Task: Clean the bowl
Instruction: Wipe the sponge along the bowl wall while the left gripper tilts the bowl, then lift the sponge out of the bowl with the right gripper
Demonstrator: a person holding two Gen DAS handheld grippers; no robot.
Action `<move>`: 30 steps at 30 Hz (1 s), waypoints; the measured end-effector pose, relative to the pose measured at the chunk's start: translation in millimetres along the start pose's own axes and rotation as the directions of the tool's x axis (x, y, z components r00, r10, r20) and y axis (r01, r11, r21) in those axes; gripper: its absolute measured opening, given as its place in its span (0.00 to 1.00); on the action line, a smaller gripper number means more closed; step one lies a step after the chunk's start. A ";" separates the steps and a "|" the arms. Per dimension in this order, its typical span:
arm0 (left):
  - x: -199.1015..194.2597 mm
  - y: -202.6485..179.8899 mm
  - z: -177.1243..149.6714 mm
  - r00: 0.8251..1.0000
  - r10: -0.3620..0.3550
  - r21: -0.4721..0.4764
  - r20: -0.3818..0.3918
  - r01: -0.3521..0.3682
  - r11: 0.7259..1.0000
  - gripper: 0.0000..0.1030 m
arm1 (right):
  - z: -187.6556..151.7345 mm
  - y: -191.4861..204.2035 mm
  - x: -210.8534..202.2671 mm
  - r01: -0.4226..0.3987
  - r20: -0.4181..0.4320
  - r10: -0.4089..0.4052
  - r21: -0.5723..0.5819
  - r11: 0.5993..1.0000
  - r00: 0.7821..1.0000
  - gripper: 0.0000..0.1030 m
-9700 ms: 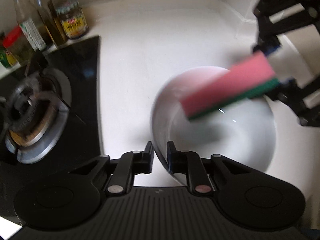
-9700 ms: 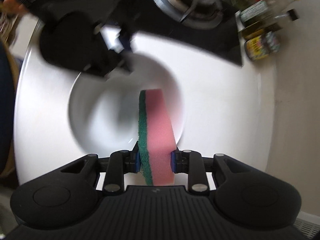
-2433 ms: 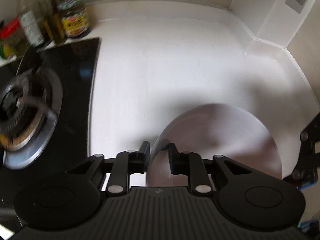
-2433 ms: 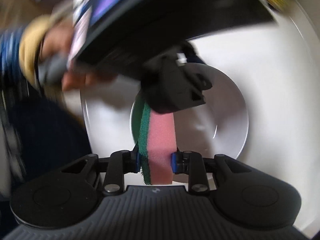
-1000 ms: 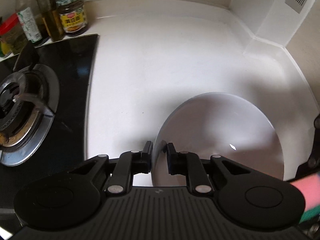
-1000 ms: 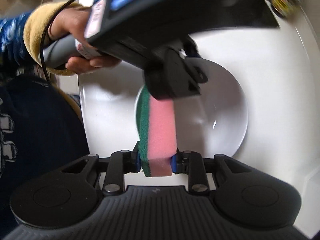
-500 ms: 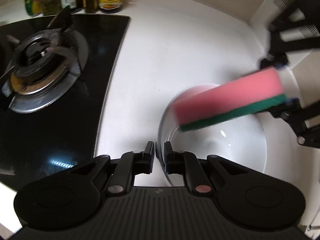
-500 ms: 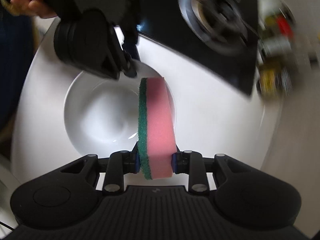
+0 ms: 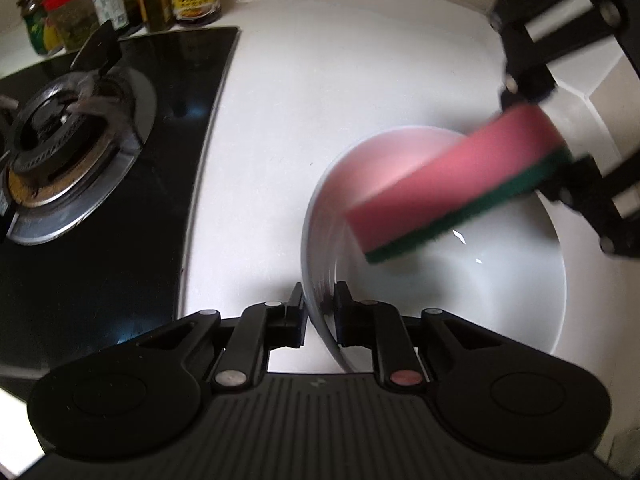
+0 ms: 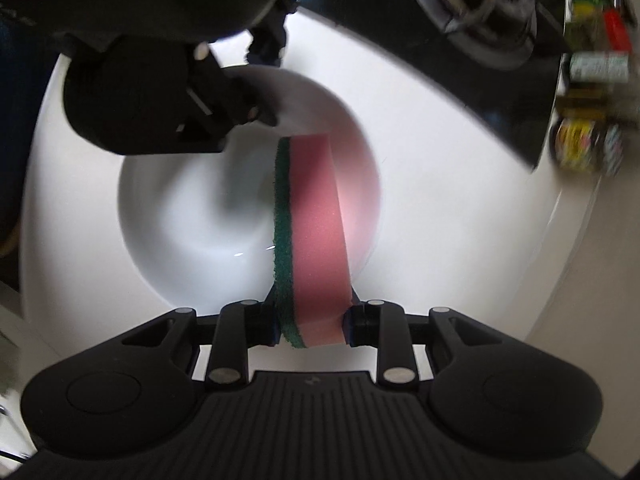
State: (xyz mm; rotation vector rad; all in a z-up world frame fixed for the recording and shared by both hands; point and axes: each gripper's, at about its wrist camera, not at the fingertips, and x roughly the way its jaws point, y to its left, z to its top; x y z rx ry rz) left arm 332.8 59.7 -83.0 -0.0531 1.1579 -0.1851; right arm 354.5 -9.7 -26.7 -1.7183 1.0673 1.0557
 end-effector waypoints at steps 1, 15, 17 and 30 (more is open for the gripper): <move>1.1 0.2 2.0 1.000 -0.009 0.006 0.006 0.009 1.000 0.18 | -2.0 0.2 1.0 -0.025 -0.007 0.025 0.028 0.999 1.000 0.24; 28.0 -2.6 37.4 0.986 -0.163 0.103 -0.018 0.164 0.981 0.13 | -84.7 -8.9 -22.2 -0.524 0.432 0.329 0.485 0.700 0.840 0.24; 22.3 -1.3 36.8 0.981 -0.189 0.094 -0.034 0.192 0.977 0.09 | -106.9 -5.3 -32.9 -0.501 0.447 0.284 0.502 0.705 0.848 0.24; -15.7 -21.5 7.6 0.997 0.017 0.098 0.070 -0.024 0.995 0.08 | -78.5 -27.0 -64.8 0.102 0.276 -0.190 0.306 0.947 0.942 0.24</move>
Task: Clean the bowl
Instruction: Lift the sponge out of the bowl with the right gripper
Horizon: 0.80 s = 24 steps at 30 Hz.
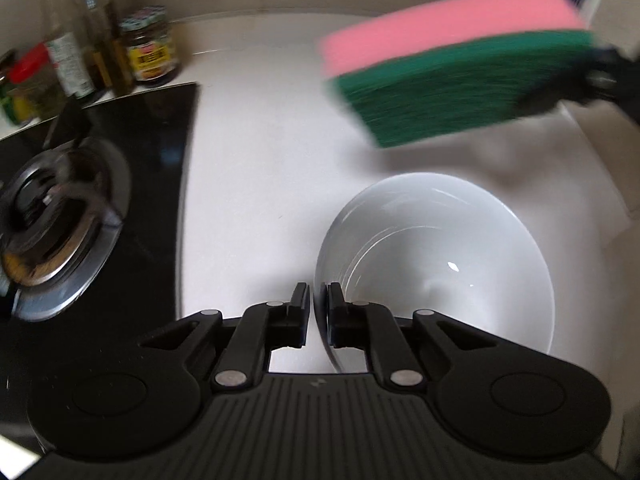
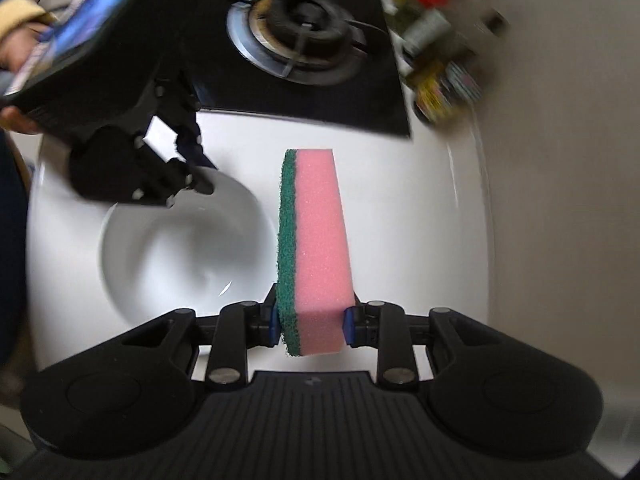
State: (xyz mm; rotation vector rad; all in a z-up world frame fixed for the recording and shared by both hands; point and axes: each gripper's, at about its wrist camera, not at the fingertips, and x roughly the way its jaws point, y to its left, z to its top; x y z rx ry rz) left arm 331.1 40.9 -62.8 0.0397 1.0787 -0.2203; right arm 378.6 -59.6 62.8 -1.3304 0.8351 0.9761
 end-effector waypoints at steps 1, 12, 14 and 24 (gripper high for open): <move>0.8 -1.0 -1.6 1.000 0.011 -0.009 0.001 -0.011 1.000 0.09 | 8.4 2.7 8.1 0.002 -0.001 -0.003 -0.070 0.998 1.000 0.24; 3.6 6.1 -7.3 1.000 0.008 -0.105 -0.015 -0.009 0.994 0.08 | 53.7 14.7 59.2 -0.104 -0.067 0.086 -0.347 0.932 0.994 0.24; 5.1 10.1 -5.5 1.000 -0.010 -0.118 -0.014 0.009 0.993 0.07 | 52.5 17.4 67.1 -0.109 -0.102 0.076 -0.371 0.922 0.992 0.24; 13.4 36.5 6.0 0.987 -0.150 -0.210 -0.058 0.135 0.968 0.05 | 6.9 4.0 69.9 -0.151 -0.202 0.125 -0.117 0.982 0.971 0.24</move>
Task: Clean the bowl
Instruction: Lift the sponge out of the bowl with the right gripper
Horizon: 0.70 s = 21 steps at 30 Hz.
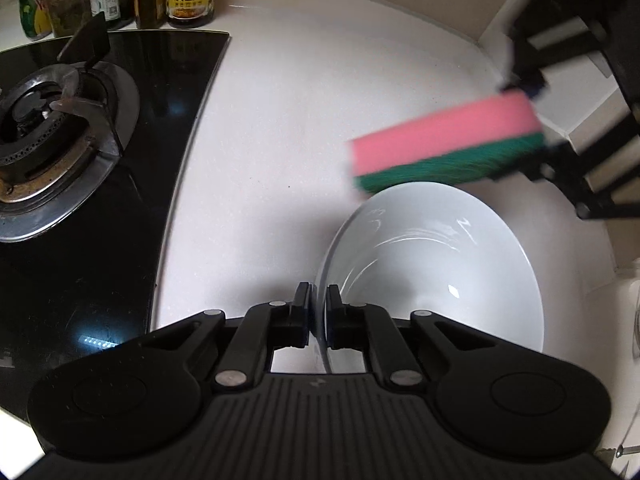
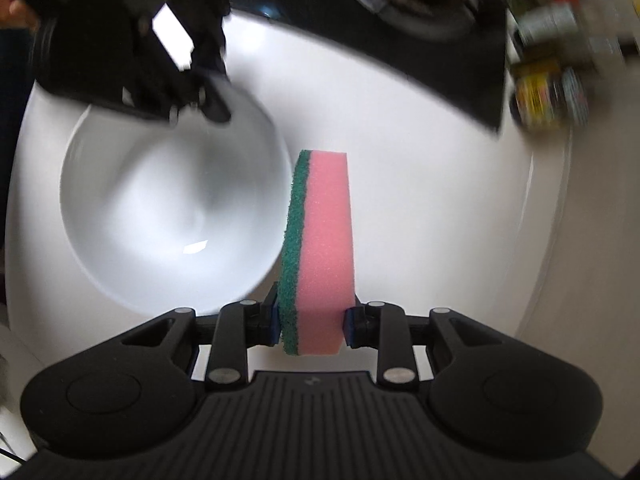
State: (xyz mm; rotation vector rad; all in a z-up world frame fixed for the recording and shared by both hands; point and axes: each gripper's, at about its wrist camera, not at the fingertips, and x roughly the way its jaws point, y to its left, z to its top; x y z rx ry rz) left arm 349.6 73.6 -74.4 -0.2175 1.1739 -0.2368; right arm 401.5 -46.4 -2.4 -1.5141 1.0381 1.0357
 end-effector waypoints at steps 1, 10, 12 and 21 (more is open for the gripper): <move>0.8 2.0 2.5 1.000 -0.011 -0.006 -0.010 0.011 1.000 0.05 | -7.4 0.7 -0.2 -0.014 0.006 0.014 0.052 0.999 1.000 0.24; 7.9 4.2 23.2 0.993 -0.040 -0.025 -0.113 0.038 0.999 0.06 | -72.2 28.2 -8.6 -0.165 0.068 0.150 0.374 0.913 0.986 0.24; 7.6 0.8 23.1 0.992 -0.031 0.001 -0.126 0.032 0.999 0.05 | -83.1 29.9 -12.1 -0.165 0.073 0.148 0.405 0.899 0.986 0.24; 9.2 -8.8 15.2 0.992 0.021 0.115 -0.120 -0.008 0.993 0.04 | -0.7 5.7 -24.1 -0.033 0.163 -0.003 0.216 0.976 0.987 0.24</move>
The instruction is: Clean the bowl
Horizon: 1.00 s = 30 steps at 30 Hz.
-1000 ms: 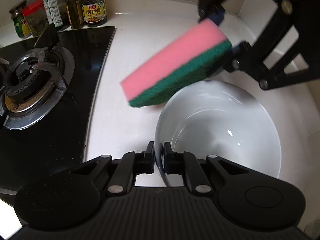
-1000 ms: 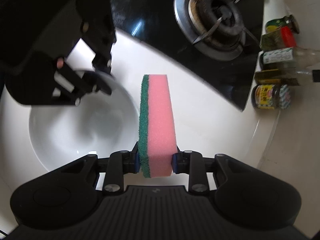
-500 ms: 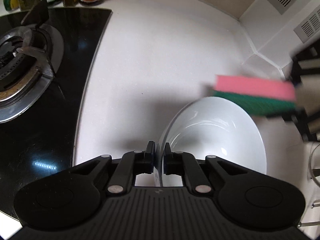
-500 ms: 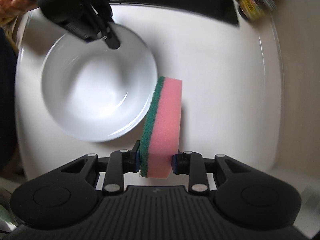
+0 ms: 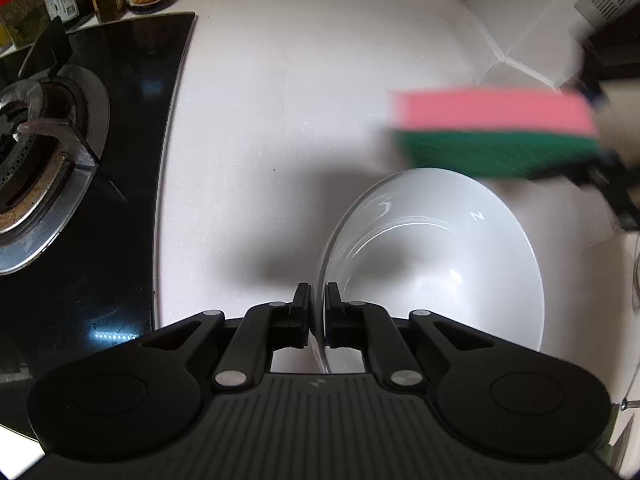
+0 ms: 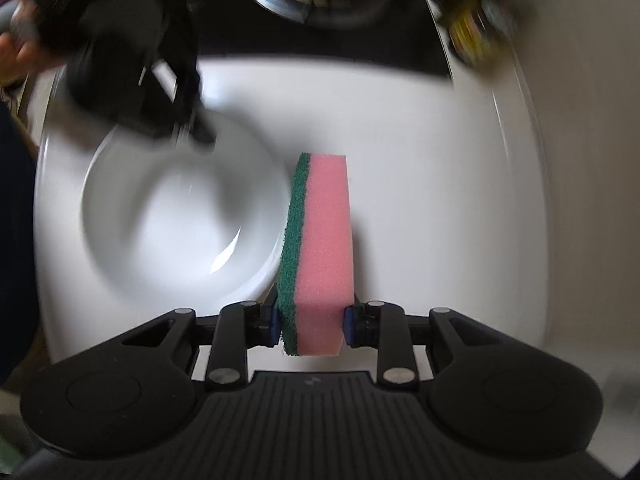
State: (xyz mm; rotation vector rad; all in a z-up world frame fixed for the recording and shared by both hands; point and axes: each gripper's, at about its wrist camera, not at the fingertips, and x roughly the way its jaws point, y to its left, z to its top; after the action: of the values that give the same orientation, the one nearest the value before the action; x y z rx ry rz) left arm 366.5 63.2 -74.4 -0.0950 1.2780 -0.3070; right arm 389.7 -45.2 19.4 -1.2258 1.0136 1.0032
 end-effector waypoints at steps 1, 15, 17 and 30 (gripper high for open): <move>-0.1 -0.6 -0.7 1.000 0.002 -0.002 0.003 -0.002 1.000 0.04 | 12.3 3.7 1.4 0.005 0.012 -0.004 -0.035 0.999 1.000 0.24; -5.7 -4.2 -10.2 0.996 0.056 -0.079 0.064 -0.051 0.996 0.08 | -54.1 29.5 5.8 0.052 -0.069 -0.041 0.164 0.985 0.997 0.24; -5.9 -6.8 -11.1 0.994 0.077 -0.096 0.079 -0.069 0.993 0.09 | -75.3 45.1 1.4 0.050 -0.042 -0.039 0.310 0.949 0.998 0.24; -15.9 6.1 -23.1 0.997 0.059 -0.188 0.050 -0.049 0.981 0.06 | -100.8 85.4 -32.9 0.172 0.082 -0.223 0.405 0.898 0.971 0.24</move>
State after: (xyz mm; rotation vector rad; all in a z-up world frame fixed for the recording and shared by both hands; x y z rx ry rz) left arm 341.5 75.7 -67.9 -0.2268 1.2504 -0.1366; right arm 293.0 -140.9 23.5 -0.8957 0.9163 0.6648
